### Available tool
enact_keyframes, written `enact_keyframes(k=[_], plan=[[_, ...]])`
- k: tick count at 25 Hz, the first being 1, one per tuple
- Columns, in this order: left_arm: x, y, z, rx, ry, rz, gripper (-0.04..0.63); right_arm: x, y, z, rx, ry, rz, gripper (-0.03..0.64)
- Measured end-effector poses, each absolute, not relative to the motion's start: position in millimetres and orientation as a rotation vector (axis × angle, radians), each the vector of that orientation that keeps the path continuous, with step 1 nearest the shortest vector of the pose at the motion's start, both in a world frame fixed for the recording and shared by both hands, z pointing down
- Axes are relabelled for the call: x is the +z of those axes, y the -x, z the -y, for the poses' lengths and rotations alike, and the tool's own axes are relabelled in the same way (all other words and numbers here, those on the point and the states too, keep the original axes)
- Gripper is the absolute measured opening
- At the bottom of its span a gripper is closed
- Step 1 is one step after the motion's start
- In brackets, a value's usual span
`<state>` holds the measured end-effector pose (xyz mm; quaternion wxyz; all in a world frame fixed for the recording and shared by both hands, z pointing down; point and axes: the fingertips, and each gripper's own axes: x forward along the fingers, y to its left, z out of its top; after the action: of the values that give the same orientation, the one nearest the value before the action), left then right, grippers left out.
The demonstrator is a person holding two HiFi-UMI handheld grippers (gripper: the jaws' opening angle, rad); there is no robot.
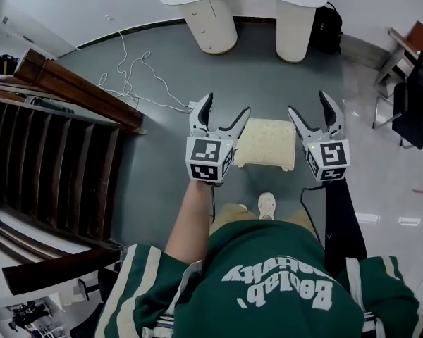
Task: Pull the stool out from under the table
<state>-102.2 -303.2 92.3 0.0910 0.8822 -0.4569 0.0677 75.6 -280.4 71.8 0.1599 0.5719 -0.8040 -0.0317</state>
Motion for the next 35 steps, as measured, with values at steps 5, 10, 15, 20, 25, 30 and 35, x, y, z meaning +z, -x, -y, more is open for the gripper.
enact_keyframes(k=[5, 10, 15, 20, 25, 30, 35], plan=[[59, 106, 311, 0.108, -2.621, 1.467, 0.316, 44, -72, 294, -0.18, -1.635, 2.337, 0.277], [44, 112, 316, 0.087, -2.615, 1.558, 0.13, 32, -67, 300, -0.221, -1.61, 2.355, 0.14], [32, 117, 316, 0.102, -2.662, 1.669, 0.004, 29, -61, 296, -0.216, -1.573, 2.413, 0.003], [25, 118, 321, 0.054, -2.645, 1.69, 0.005, 28, -66, 299, -0.207, -1.577, 2.393, 0.003], [21, 117, 318, 0.033, -2.643, 1.702, 0.005, 22, -68, 297, -0.238, -1.581, 2.389, 0.003], [14, 117, 314, 0.005, -2.652, 1.71, 0.005, 17, -69, 297, -0.246, -1.588, 2.39, 0.003], [8, 124, 310, -0.016, -2.651, 1.741, 0.005, 13, -63, 294, -0.269, -1.58, 2.403, 0.003]])
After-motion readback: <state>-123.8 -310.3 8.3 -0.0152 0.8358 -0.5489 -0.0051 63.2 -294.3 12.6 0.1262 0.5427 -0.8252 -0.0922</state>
